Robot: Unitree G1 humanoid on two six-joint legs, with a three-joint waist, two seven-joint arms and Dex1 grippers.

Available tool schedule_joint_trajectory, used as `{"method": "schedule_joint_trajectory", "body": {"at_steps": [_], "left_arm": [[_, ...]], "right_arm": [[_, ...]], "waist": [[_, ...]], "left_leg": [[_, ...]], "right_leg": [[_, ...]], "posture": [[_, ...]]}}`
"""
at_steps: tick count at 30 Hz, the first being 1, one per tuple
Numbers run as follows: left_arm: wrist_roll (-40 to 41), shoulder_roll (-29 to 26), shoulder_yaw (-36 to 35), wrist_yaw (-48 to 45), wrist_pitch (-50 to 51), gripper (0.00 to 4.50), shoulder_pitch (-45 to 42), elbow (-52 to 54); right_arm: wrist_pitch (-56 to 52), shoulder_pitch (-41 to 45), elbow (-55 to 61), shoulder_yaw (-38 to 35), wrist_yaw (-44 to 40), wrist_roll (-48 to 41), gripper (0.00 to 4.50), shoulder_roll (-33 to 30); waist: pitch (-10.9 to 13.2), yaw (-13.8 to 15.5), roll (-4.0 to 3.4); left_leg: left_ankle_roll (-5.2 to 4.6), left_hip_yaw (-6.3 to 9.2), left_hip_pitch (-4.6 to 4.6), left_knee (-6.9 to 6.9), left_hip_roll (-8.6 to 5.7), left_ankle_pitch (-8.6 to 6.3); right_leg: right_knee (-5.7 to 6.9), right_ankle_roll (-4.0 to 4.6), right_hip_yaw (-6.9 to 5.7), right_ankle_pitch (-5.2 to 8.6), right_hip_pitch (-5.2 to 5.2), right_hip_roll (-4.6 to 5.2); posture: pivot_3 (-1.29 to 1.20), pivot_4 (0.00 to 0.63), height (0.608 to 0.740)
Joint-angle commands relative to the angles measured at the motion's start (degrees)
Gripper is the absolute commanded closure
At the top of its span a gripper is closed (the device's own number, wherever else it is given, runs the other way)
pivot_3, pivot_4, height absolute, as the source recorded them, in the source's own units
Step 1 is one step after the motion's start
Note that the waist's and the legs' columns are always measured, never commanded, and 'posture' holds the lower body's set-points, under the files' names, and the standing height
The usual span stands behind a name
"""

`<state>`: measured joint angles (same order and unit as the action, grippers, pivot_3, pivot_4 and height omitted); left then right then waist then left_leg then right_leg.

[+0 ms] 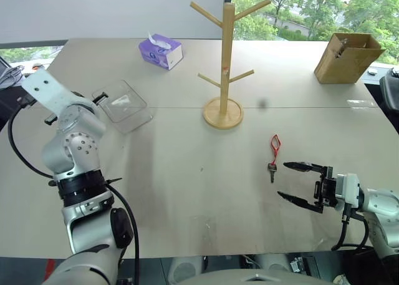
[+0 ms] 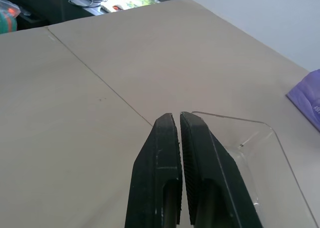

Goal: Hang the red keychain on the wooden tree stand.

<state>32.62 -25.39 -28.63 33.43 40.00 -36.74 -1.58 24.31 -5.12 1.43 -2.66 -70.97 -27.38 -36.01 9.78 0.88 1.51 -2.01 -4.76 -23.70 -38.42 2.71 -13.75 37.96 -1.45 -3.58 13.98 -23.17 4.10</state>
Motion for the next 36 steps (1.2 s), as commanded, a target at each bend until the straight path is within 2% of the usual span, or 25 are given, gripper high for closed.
{"method": "schedule_joint_trajectory", "body": {"at_steps": [1, 8, 9, 10, 13, 14, 16, 18, 26, 32, 36], "left_arm": [[-1.53, -0.22, -0.81, -0.94, 0.37, 4.33, -1.19, 3.04], [-3.96, -0.85, 1.98, -6.0, 1.12, 4.33, -1.11, 3.81], [-3.83, -0.9, 3.49, -8.63, 1.14, 3.81, -0.82, 4.52], [-3.48, -0.81, 4.74, -11.34, 1.08, 3.54, -0.5, 5.27], [-3.29, -1.85, 10.28, -23.28, -2.5, 2.09, 3.8, 11.35], [-1.92, -1.63, 11.07, -27.09, -3.2, 1.85, 5.69, 13.73], [-1.37, -2.04, 12.9, -33.16, -5.27, 0.66, 10.64, 18.92], [0.11, -1.83, 13.67, -37.76, -6.16, 0.03, 15.38, 23.1], [3.54, -0.03, 16.72, -54.79, -14.16, 0.03, 29.06, 31.32], [-3.04, -0.99, 22.48, -68.22, -27.63, 0.03, 38.56, 31.65], [-6.45, -2.2, 26.61, -80.22, -40.0, 0.03, 47.8, 28.79]], "right_arm": [[0.24, -0.33, 2.37, -1.5, 0.35, -0.73, 0.83, -0.33], [0.0, -0.48, 2.56, -1.72, 1.53, -0.6, 0.83, 0.18], [-0.44, -0.36, 2.61, -1.85, 2.22, -0.65, 0.83, 0.41], [-1.02, -0.25, 2.69, -1.97, 2.94, -0.75, 0.83, 0.62], [-5.02, 0.68, 3.2, -2.93, 7.13, -1.72, 0.83, 1.48], [-6.78, 1.1, 3.53, -3.33, 8.76, -2.11, 0.83, 1.68], [-11.74, 2.54, 4.15, -4.57, 13.68, -3.22, 0.83, 2.48], [-16.92, 3.52, 5.41, -5.46, 17.92, -4.74, 0.83, 3.14], [-32.02, 5.22, 11.73, -7.67, 28.49, -8.72, 0.83, 4.6], [-49.85, 6.69, 18.99, -8.5, 38.74, -12.34, 0.83, 1.88], [-66.76, 9.03, 25.76, -8.2, 50.41, -13.0, 0.83, -0.72]], "waist": [[0.0, -0.01, 0.0], [0.0, 0.04, 0.0], [0.0, 0.07, 0.01], [0.0, 0.12, 0.01], [0.0, 0.05, 0.01], [-0.01, -0.13, -0.01], [0.0, -0.24, -0.01], [-0.01, -0.57, -0.04], [-0.02, 0.1, -0.06], [-0.04, -0.02, -0.09], [-0.07, -0.12, -0.14]], "left_leg": [[0.0, 0.01, 0.0, 0.0, 0.0, 0.0], [0.0, 0.0, 0.0, 0.0, 0.0, 0.0], [0.0, 0.01, 0.0, 0.0, 0.0, 0.0], [0.0, 0.01, -0.01, 0.0, -0.01, 0.0], [0.0, 0.0, -0.01, -0.01, 0.0, 0.0], [0.0, -0.01, -0.01, -0.01, 0.0, 0.0], [0.01, -0.05, 0.03, 0.01, 0.1, 0.0], [0.02, -0.13, 0.06, 0.04, 0.26, 0.0], [0.0, -0.13, -0.01, 0.02, 0.32, -0.01], [-0.26, -0.2, -0.05, 0.03, 0.33, -0.16], [-0.29, -0.34, -0.08, 0.11, 0.36, -0.18]], "right_leg": [[0.0, 0.0, 0.0, 0.0, 0.0, 0.0], [0.0, 0.0, 0.0, 0.0, 0.0, 0.0], [0.0, 0.0, -0.01, 0.0, 0.0, 0.0], [0.0, 0.0, -0.02, 0.0, 0.0, 0.0], [0.01, 0.0, -0.01, 0.0, 0.0, 0.03], [0.0, 0.0, 0.01, 0.0, 0.0, 0.03], [0.02, 0.0, 0.07, 0.0, 0.0, 0.02], [0.01, 0.01, 0.15, 0.0, -0.02, -0.03], [0.0, 0.03, 0.1, 0.01, -0.06, -0.05], [-0.01, 0.04, 0.15, 0.01, -0.16, -0.06], [0.0, 0.07, 0.3, 0.03, -0.29, -0.06]], "posture": [[0.0, 0.15, 0.74], [0.0, 0.15, 0.74], [0.0, 0.15, 0.74], [0.0, 0.15, 0.74], [0.0, 0.15, 0.74], [0.0, 0.15, 0.74], [0.0, 0.15, 0.74], [0.0, 0.15, 0.74], [0.0, 0.15, 0.74], [0.0, 0.15, 0.74], [0.0, 0.15, 0.74]]}}
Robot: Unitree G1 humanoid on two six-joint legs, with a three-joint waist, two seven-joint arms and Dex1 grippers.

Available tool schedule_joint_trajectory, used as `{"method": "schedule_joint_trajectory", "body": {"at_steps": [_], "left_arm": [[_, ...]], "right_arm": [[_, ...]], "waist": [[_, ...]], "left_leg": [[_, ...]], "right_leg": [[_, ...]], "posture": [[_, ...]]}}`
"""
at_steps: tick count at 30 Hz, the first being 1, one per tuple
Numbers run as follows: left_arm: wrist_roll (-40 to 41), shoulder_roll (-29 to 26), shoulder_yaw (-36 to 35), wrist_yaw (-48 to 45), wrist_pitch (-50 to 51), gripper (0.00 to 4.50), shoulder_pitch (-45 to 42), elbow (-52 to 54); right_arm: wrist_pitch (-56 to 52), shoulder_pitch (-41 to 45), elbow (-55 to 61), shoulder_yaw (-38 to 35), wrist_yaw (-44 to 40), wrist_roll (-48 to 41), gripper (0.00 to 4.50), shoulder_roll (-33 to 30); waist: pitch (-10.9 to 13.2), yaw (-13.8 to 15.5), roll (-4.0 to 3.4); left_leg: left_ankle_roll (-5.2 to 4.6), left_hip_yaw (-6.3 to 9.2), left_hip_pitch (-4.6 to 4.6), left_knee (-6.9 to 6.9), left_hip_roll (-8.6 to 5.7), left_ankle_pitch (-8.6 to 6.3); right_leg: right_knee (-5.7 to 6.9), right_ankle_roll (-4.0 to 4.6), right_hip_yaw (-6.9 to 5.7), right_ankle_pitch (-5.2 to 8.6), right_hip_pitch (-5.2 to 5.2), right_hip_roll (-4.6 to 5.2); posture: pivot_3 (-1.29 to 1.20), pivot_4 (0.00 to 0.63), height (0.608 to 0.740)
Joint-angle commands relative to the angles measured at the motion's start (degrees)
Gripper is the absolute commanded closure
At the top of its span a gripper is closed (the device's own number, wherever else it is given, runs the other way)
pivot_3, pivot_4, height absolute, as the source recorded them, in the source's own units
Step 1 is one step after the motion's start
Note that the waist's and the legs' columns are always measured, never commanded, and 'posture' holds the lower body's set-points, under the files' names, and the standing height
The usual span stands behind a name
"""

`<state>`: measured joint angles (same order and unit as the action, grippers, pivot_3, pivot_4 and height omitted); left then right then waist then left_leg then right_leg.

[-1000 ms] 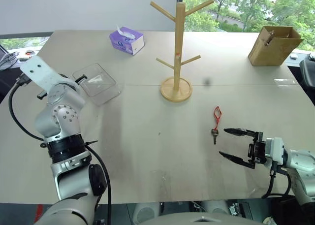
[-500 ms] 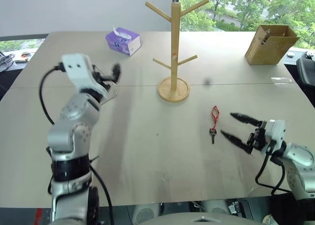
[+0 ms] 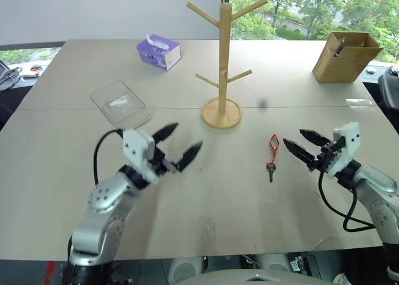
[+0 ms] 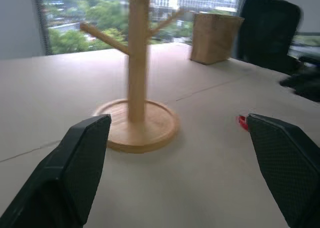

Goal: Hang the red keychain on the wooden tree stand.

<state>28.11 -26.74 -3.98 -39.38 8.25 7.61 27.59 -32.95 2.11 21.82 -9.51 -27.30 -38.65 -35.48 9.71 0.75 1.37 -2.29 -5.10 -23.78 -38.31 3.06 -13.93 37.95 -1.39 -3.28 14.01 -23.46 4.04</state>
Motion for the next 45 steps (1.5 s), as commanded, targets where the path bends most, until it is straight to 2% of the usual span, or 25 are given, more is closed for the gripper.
{"method": "schedule_joint_trajectory", "body": {"at_steps": [1, 5, 8, 15, 18, 22, 31, 39, 45], "left_arm": [[-2.56, -1.5, 2.69, -10.4, -11.24, 0.03, 5.22, -1.29], [-5.09, -3.71, 4.07, -19.33, -22.26, 0.03, 9.24, -7.1], [-5.27, -3.84, 3.71, -20.73, -24.99, 0.03, 8.22, -10.93], [-6.18, -3.6, 5.4, -23.41, -29.27, 0.03, 5.55, -15.68], [-6.18, -3.46, 5.73, -23.67, -29.95, 0.03, 5.29, -16.3], [-6.38, -3.59, 6.43, -24.34, -30.79, 0.03, 5.85, -16.91], [-6.56, -3.35, 7.09, -23.54, -30.12, 0.03, 6.51, -16.76], [-5.84, -2.97, 7.29, -22.45, -28.47, 0.03, 6.96, -16.52], [-5.99, -2.89, 7.31, -23.01, -29.27, 0.03, 7.44, -17.45]], "right_arm": [[-13.76, 2.56, 6.85, -0.83, 8.64, -1.82, 0.83, -2.32], [-31.89, 7.89, 10.56, -1.34, 16.36, -6.55, 0.83, -2.58], [-42.18, 11.68, 13.55, -2.54, 19.02, -11.76, 0.83, -0.94], [-58.0, 20.59, 15.94, -3.56, 27.68, -11.18, 0.83, 10.63], [-59.54, 21.87, 15.46, -1.96, 31.72, -8.26, 0.83, 15.04], [-59.55, 22.34, 14.46, -0.21, 34.17, -5.69, 0.83, 17.62], [-59.55, 22.7, 12.61, 1.45, 35.58, -0.69, 0.83, 18.85], [-59.55, 22.78, 10.96, 4.24, 34.64, 2.94, 0.83, 21.62], [-59.55, 22.23, 9.73, 5.57, 33.23, 4.92, 0.83, 21.42]], "waist": [[0.0, 0.04, 0.0], [0.0, 0.09, -0.04], [0.0, 0.14, -0.04], [-0.02, -0.25, -0.1], [-0.03, -0.13, -0.13], [-0.03, -0.12, -0.14], [-0.03, -0.4, -0.2], [-0.02, -1.35, -0.23], [-0.03, -1.55, -0.23]], "left_leg": [[0.0, -0.01, -0.02, 0.0, 0.01, 0.0], [-0.05, 0.01, -0.08, 0.0, 0.04, -0.03], [-0.06, 0.03, -0.1, 0.0, 0.06, -0.04], [-0.14, 0.02, -0.23, 0.0, 0.08, -0.08], [-0.13, 0.02, -0.24, 0.01, 0.1, -0.08], [-0.14, 0.02, -0.28, 0.01, 0.08, -0.08], [-0.14, 0.03, -0.28, 0.02, 0.09, -0.08], [-0.14, 0.05, -0.28, 0.05, 0.1, -0.08], [-0.14, 0.06, -0.28, 0.08, 0.11, -0.08]], "right_leg": [[0.0, 0.01, 0.01, 0.0, -0.03, 0.0], [-0.01, 0.2, -0.02, 0.12, -0.12, 0.01], [-0.02, 0.21, -0.02, 0.13, -0.14, 0.01], [-0.02, -0.01, -0.04, 0.0, -0.25, -0.05], [-0.04, -0.01, -0.06, 0.0, -0.25, -0.06], [-0.06, -0.01, -0.09, 0.0, -0.26, -0.03], [-0.05, -0.02, -0.1, 0.01, -0.27, -0.05], [-0.07, -0.02, -0.12, 0.01, -0.27, -0.05], [-0.09, -0.02, -0.12, 0.02, -0.28, -0.05]], "posture": [[0.0, 0.15, 0.74], [0.0, 0.15, 0.74], [0.0, 0.15, 0.74], [0.0, 0.15, 0.74], [0.0, 0.15, 0.74], [0.0, 0.15, 0.74], [0.0, 0.15, 0.74], [0.0, 0.15, 0.74], [0.0, 0.15, 0.74]]}}
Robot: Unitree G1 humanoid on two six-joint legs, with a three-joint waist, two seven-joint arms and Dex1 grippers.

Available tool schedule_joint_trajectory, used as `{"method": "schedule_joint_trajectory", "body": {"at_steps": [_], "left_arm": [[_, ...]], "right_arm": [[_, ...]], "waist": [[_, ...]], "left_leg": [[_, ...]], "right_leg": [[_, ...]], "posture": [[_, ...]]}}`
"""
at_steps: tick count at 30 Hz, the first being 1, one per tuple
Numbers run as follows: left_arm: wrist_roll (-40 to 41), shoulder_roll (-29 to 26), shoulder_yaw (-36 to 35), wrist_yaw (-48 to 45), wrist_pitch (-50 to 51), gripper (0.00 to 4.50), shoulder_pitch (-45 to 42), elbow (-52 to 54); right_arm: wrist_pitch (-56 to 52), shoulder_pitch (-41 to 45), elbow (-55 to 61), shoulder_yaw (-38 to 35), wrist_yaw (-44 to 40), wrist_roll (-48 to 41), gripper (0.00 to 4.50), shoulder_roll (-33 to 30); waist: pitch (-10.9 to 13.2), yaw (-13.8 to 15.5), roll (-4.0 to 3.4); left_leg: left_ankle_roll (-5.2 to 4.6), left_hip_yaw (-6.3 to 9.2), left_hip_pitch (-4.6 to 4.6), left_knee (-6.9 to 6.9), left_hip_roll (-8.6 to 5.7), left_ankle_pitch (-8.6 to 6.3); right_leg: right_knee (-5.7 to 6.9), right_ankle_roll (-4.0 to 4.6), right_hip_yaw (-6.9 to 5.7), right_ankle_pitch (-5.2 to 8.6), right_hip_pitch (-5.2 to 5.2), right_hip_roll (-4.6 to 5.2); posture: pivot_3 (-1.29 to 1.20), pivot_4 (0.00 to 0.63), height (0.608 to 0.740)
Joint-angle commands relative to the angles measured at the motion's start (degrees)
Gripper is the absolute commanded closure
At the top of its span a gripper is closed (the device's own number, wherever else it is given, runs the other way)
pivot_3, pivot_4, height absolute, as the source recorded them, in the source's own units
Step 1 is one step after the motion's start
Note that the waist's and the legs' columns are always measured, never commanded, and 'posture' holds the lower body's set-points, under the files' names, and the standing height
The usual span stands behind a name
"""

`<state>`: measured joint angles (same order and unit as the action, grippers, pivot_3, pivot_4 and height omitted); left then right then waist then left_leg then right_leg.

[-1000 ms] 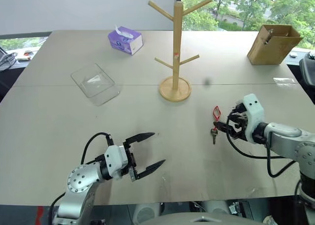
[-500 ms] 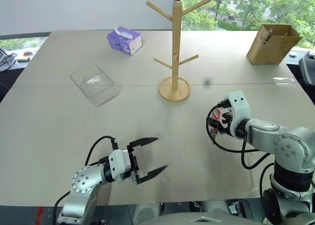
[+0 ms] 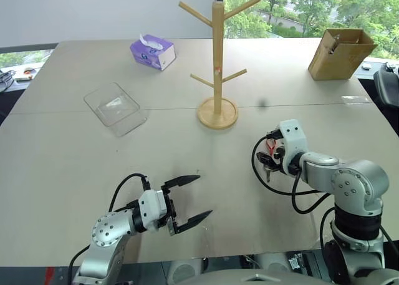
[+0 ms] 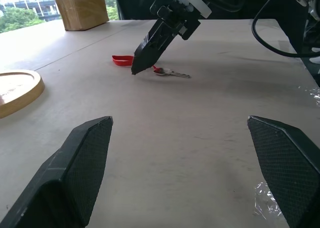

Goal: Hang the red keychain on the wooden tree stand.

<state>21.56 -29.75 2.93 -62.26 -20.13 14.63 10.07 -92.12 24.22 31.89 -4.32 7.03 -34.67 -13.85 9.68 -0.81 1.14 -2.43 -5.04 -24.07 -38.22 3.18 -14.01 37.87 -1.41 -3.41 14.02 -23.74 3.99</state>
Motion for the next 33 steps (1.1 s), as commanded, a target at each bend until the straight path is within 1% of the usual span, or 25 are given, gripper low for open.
{"method": "schedule_joint_trajectory", "body": {"at_steps": [1, 2, 3, 6, 8, 10, 15, 17, 20, 22, 25, 29, 31, 33], "left_arm": [[0.4, 0.13, 0.38, -0.1, -0.97, 0.03, 0.39, -0.07], [0.32, 0.16, 0.36, -0.09, -1.07, 0.03, 0.31, -0.25], [0.21, 0.25, 0.32, -0.02, -1.22, 0.0, 0.19, -0.56], [0.08, 0.45, 0.33, 0.11, -1.5, 0.0, 0.02, -0.95], [-0.04, 0.58, 0.44, 0.23, -1.6, 0.0, -0.03, -1.02], [-0.1, 0.68, 0.47, 0.25, -1.71, 0.0, -0.1, -1.16], [-0.69, 1.36, 0.78, 1.23, -1.19, 0.0, -0.8, -0.74], [-0.96, 1.69, 0.78, 2.03, -0.91, 0.0, -0.96, -0.52], [-1.45, 2.69, 0.36, 4.61, 0.05, 0.0, -1.17, -0.15], [-1.33, 3.74, -0.23, 7.37, 1.21, 0.0, -1.43, 1.09], [-2.08, 5.65, -0.33, 12.87, 4.51, 0.0, -2.24, 4.66], [-1.74, 7.59, -0.85, 21.82, 14.2, 0.0, -4.74, 12.23], [-1.58, 7.26, -1.03, 25.89, 20.61, 0.0, -6.86, 17.68], [0.44, 6.92, -1.72, 30.21, 28.09, 0.0, -10.14, 23.15]], "right_arm": [[-0.38, 0.05, -0.47, 0.45, -1.44, 1.45, 0.83, -0.25], [-0.38, 0.04, -0.58, 0.61, -1.75, 1.95, 0.83, -0.34], [-0.38, 0.09, -0.69, 0.79, -1.98, 2.51, 1.38, -0.32], [-0.38, 0.16, -0.78, 1.36, -2.82, 3.96, 2.6, -0.03], [-0.38, -0.03, -0.77, 1.74, -3.46, 4.67, 3.65, 0.03], [-0.38, -0.15, -0.79, 1.96, -4.03, 5.33, 4.43, 0.05], [-0.36, 0.23, -0.63, 1.78, -5.43, 6.68, 4.43, 0.31], [2.6, 0.49, 0.62, 2.29, -7.72, 6.42, 4.43, -1.26], [15.15, 1.33, 4.09, 4.33, -16.05, 6.55, 4.43, -9.08], [22.84, 2.1, 5.94, 3.92, -22.34, 6.24, 4.43, -14.13], [32.19, 4.4, 7.22, 2.39, -29.11, 5.96, 4.43, -18.8], [39.75, 8.98, 7.34, 3.17, -32.62, 7.17, 4.43, -20.5], [42.8, 10.73, 7.12, 4.87, -33.5, 8.85, 4.43, -20.94], [47.46, 12.3, 6.37, 7.16, -34.22, 11.95, 4.43, -21.34]], "waist": [[-0.01, 0.01, 0.0], [-0.01, 0.01, 0.0], [-0.01, 0.01, 0.0], [-0.01, -0.02, 0.0], [-0.02, -0.05, -0.01], [-0.02, -0.08, -0.01], [-0.02, -0.07, -0.01], [-0.02, -0.07, -0.01], [0.09, -0.07, -0.17], [0.11, 0.03, -0.21], [0.1, 0.05, -0.19], [0.1, 0.05, -0.17], [0.1, 0.07, -0.16], [0.12, 0.22, -0.14]], "left_leg": [[0.0, 0.0, 0.0, 0.0, 0.0, 0.0], [0.0, 0.0, 0.0, 0.0, 0.0, 0.0], [0.0, 0.0, 0.0, 0.0, 0.0, 0.0], [0.0, 0.01, 0.0, 0.0, 0.0, 0.0], [0.0, 0.0, 0.0, 0.04, 0.01, 0.0], [0.0, 0.0, 0.0, 0.06, 0.01, 0.0], [0.0, 0.0, 0.0, 0.06, 0.01, 0.0], [0.0, 0.01, 0.0, 0.06, 0.02, 0.0], [0.0, -0.01, -0.06, 0.07, 0.0, -0.01], [-0.02, 0.01, -0.24, 0.04, -0.03, -0.01], [-0.02, 0.12, -0.57, -0.02, -0.03, 0.0], [-0.01, 0.19, -0.59, -0.08, 0.0, 0.0], [-0.01, 0.2, -0.6, -0.08, 0.0, 0.0], [-0.01, 0.2, -0.6, -0.1, -0.01, 0.01]], "right_leg": [[0.0, 0.0, -0.01, 0.0, 0.0, 0.0], [-0.01, 0.0, -0.01, 0.0, 0.0, 0.0], [-0.01, -0.01, -0.01, 0.01, 0.0, 0.01], [-0.02, 0.0, -0.02, 0.01, 0.0, 0.01], [-0.02, 0.01, -0.01, 0.02, -0.02, 0.01], [-0.03, 0.01, -0.01, 0.01, -0.03, 0.0], [-0.05, 0.01, -0.01, 0.02, -0.03, 0.02], [-0.05, 0.01, -0.02, 0.02, -0.03, 0.02], [-0.08, 0.0, -0.01, 0.02, -0.07, 0.03], [-0.12, -0.03, -0.03, 0.01, -0.21, 0.04], [-0.11, -0.06, -0.09, -0.01, -0.46, -0.02], [-0.07, -0.07, -0.15, -0.01, -0.46, -0.07], [-0.05, -0.07, -0.15, -0.01, -0.46, -0.07], [-0.05, -0.07, -0.15, -0.02, -0.45, -0.07]], "posture": [[0.0, 0.15, 0.74], [0.0, 0.15, 0.74], [0.0, 0.15, 0.74], [0.0, 0.15, 0.74], [0.0, 0.15, 0.74], [0.0, 0.15, 0.74], [0.0, 0.15, 0.74], [0.0, 0.15, 0.74], [0.0, 0.15, 0.74], [0.0, 0.15, 0.74], [0.0, 0.15, 0.74], [0.0, 0.15, 0.74], [0.0, 0.15, 0.74], [0.0, 0.15, 0.74]]}}
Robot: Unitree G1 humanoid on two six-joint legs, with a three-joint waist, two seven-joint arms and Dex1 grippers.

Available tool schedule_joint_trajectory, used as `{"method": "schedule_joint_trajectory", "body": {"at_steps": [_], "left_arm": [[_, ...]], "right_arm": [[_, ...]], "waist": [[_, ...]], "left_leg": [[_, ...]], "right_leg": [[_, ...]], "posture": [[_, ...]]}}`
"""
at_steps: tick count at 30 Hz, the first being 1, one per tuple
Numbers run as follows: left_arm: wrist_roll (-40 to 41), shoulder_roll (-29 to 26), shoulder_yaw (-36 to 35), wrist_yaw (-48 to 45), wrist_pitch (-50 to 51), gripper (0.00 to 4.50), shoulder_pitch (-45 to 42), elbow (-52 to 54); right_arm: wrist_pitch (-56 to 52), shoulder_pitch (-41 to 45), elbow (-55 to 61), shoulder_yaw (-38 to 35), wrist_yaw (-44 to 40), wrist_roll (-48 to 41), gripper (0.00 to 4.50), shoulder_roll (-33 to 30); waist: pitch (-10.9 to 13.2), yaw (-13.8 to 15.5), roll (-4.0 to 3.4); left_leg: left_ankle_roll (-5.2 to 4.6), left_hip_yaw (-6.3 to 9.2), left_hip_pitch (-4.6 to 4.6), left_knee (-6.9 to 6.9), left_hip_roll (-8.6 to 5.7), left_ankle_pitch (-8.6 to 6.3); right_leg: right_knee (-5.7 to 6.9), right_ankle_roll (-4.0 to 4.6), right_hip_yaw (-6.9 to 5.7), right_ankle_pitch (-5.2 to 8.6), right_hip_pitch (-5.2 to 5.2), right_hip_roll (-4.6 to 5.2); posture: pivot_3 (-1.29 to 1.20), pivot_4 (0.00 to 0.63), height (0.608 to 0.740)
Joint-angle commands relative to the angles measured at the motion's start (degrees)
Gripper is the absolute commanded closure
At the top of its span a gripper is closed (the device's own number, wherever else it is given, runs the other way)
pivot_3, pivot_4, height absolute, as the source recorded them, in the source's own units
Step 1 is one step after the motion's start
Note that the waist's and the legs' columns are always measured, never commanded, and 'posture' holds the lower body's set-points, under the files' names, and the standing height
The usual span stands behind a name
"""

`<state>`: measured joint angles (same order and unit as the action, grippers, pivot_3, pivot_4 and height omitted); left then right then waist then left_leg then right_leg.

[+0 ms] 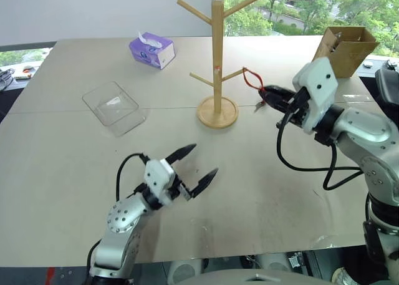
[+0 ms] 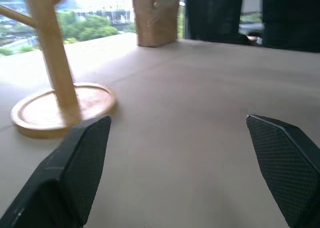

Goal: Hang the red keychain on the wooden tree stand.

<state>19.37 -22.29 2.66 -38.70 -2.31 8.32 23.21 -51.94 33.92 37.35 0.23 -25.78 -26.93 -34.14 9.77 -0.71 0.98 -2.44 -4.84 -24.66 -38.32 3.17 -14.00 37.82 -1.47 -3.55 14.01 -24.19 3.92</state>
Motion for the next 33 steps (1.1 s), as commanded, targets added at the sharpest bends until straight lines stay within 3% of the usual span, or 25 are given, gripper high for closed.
{"method": "schedule_joint_trajectory", "body": {"at_steps": [1, 13, 26, 33], "left_arm": [[3.59, -0.74, -2.13, 8.57, 13.48, 0.0, -5.63, 12.25], [16.16, -2.38, -7.25, 18.66, 35.96, 0.0, -15.29, 21.3], [12.84, -1.99, -7.59, 20.17, 32.99, 0.0, -13.63, 23.37], [12.32, -2.39, -7.71, 19.92, 32.28, 0.0, -14.33, 23.07]], "right_arm": [[10.15, 3.18, 0.07, 3.79, -1.67, 6.1, 4.43, -1.05], [28.12, 6.24, -14.95, 13.94, -5.07, 21.04, 4.43, 1.06], [34.91, 8.49, -19.69, 13.12, -5.75, 24.36, 4.43, 8.42], [35.8, 6.94, -18.16, 13.24, -7.23, 24.81, 4.43, 8.58]], "waist": [[0.03, 0.13, 0.02], [0.01, 0.09, 0.05], [0.01, 0.11, 0.05], [0.01, 0.15, 0.05]], "left_leg": [[0.0, 0.02, -0.03, -0.02, -0.02, 0.01], [0.3, -0.02, 0.03, -0.07, -0.05, 0.19], [0.34, -0.07, 0.05, -0.08, -0.06, 0.21], [0.34, -0.08, 0.05, -0.08, -0.07, 0.21]], "right_leg": [[0.02, -0.01, -0.01, 0.0, -0.01, 0.02], [0.06, 0.01, 0.03, -0.02, 0.05, 0.0], [0.09, 0.04, 0.06, -0.03, 0.05, 0.0], [0.09, 0.04, 0.06, -0.03, 0.05, 0.01]], "posture": [[0.0, 0.15, 0.74], [0.0, 0.15, 0.74], [0.0, 0.15, 0.74], [0.0, 0.15, 0.74]]}}
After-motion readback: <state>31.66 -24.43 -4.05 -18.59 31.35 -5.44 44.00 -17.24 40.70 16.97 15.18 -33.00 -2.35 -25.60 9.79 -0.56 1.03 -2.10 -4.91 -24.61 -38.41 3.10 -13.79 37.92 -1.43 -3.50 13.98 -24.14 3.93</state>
